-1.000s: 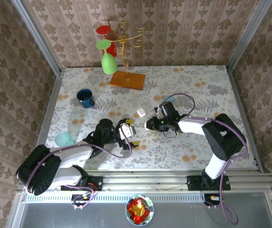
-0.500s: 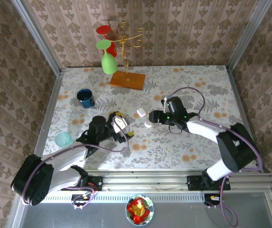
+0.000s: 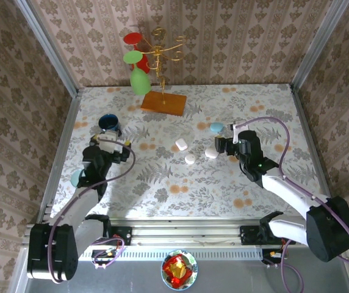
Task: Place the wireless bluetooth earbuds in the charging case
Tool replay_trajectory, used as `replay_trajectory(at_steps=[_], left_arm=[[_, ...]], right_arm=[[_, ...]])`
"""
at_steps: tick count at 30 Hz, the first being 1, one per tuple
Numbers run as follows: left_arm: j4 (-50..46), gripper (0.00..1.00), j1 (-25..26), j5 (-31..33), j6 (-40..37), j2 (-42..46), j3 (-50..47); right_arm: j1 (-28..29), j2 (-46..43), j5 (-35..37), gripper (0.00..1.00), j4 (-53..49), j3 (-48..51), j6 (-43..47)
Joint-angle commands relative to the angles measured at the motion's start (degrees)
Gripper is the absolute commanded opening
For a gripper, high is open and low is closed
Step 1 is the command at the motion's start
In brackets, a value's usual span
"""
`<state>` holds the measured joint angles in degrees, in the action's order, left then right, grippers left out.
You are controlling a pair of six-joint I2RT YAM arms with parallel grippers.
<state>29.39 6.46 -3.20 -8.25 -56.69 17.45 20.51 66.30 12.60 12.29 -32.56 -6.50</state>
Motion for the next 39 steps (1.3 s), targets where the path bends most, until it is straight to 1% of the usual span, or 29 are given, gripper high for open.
replay_trajectory(at_steps=[1,3,6,9,10,13,14,16,17,18,20,22,25,27,30,32,34,39], left_arm=[[7.82,1.0,-3.13,2.16,4.38,-3.39,-2.23],[13.55,1.0,-4.74,2.38,5.1,-7.71,-3.01],[18.71,1.0,-6.05,2.52,5.43,-13.67,-2.14],[23.86,1.0,-6.61,3.37,5.75,-20.66,-0.63],[22.86,1.0,-6.63,3.2,6.04,-22.18,0.44],[24.5,1.0,-6.7,3.18,5.92,-27.37,2.05],[26.4,1.0,-6.64,3.55,6.09,-29.19,1.92],[30.07,1.0,-6.7,4.51,6.5,-32.46,1.54],[30.52,1.0,-6.66,4.67,6.37,-33.07,1.49],[27.74,1.0,-6.72,4.68,7.16,-31.77,2.02],[27.88,1.0,-6.75,5.16,6.86,-32.65,2.73],[25.09,1.0,-6.72,5.13,7.17,-32.21,3.63],[25.26,1.0,-6.72,4.74,6.69,-32.44,3.9],[24.9,1.0,-6.66,4.97,6.58,-32.43,3.99],[25.19,1.0,-6.33,5.53,6.2,-32.52,3.91],[24.99,1.0,-6.07,4.69,5.63,-32.52,4.03],[22.82,1.0,-6.02,2.86,4.77,-32.51,5.15],[22.91,1.0,-5.69,2.58,4.21,-32.52,5.09]], right_arm=[[-1.77,-0.95,6.44,0.95,6.99,2.96,5.86],[-3.09,-0.56,6.36,1.0,8.21,4.02,6.16],[-5.08,-0.69,5.65,1.0,12.24,6.31,7.82],[-7.86,-0.25,3.49,1.0,17.74,9.47,8.36],[-8.86,0.24,2.71,1.0,18.73,10.16,8.2],[-13.16,3.5,-1.56,1.0,27.28,13.54,6.21],[-14.54,5.26,-3.33,1.0,30.23,14.24,5.62],[-15.93,8.36,-4.41,1.0,33.57,14.09,5.54],[-16.34,8.72,-4.71,1.0,32.4,13.13,5.87],[-16.95,9.81,-6.0,1.0,33.81,13.04,6.22],[-18.19,12.6,-7.05,1.0,35.88,12.52,5.67],[-19.08,17.04,-9.43,1.0,38.93,12.52,5.27],[-19.18,21.85,-12.34,1.0,44.12,12.69,6.28],[-19.27,20.63,-12.54,1.0,38.88,10.86,6.37],[-19.6,21.23,-10.6,1.0,36.04,9.02,5.13],[-19.83,21.27,-10.22,1.0,35.97,9.0,4.66],[-19.89,21.34,-10.22,1.0,36.0,8.96,4.66],[-19.85,21.39,-10.2,1.0,36.05,9.0,4.66]])
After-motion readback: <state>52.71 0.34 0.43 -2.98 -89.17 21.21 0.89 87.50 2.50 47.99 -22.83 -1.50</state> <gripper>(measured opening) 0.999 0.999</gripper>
